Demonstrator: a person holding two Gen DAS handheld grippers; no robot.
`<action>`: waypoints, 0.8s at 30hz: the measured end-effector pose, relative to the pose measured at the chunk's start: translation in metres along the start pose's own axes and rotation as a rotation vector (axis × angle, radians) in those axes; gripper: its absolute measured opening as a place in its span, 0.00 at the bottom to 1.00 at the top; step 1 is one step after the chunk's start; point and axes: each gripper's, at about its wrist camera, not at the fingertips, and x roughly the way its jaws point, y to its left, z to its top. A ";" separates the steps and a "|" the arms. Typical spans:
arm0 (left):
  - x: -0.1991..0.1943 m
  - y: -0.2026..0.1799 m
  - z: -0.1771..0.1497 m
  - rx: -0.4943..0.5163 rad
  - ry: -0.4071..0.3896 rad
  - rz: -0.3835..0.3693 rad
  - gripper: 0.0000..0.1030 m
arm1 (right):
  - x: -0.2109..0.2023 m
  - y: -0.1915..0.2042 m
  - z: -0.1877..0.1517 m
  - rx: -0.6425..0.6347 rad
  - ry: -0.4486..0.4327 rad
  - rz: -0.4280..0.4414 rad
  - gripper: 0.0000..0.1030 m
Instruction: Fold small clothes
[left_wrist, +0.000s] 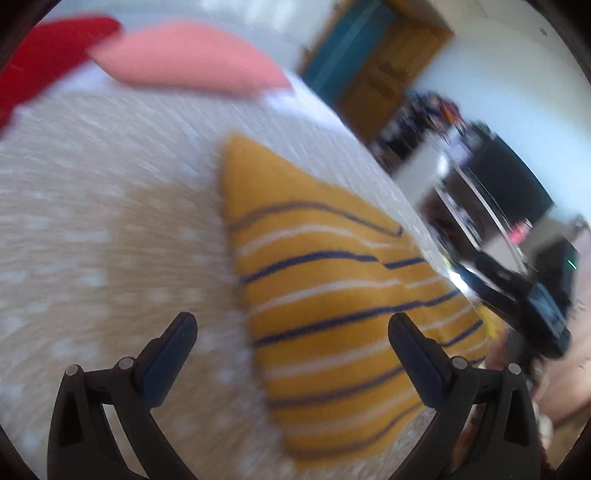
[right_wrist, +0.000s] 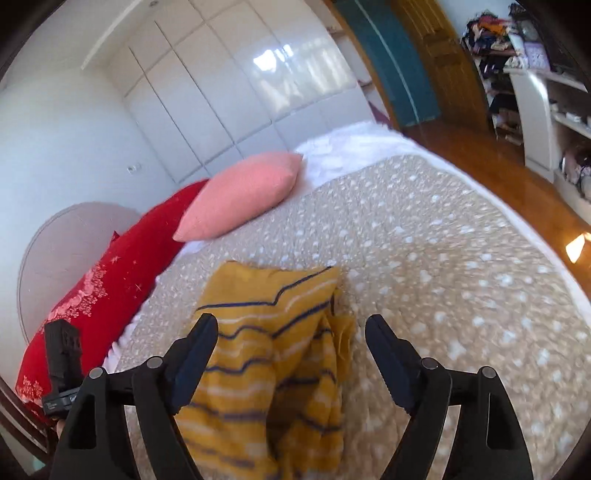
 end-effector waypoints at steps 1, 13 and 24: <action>0.017 0.002 0.003 -0.015 0.051 -0.035 1.00 | 0.018 -0.004 0.003 0.011 0.049 -0.002 0.83; -0.018 -0.015 0.043 -0.002 0.007 -0.036 0.66 | 0.052 0.062 0.045 -0.008 0.108 0.273 0.25; -0.025 0.021 -0.019 -0.054 -0.051 0.242 0.84 | 0.037 0.046 0.008 -0.061 0.059 -0.103 0.27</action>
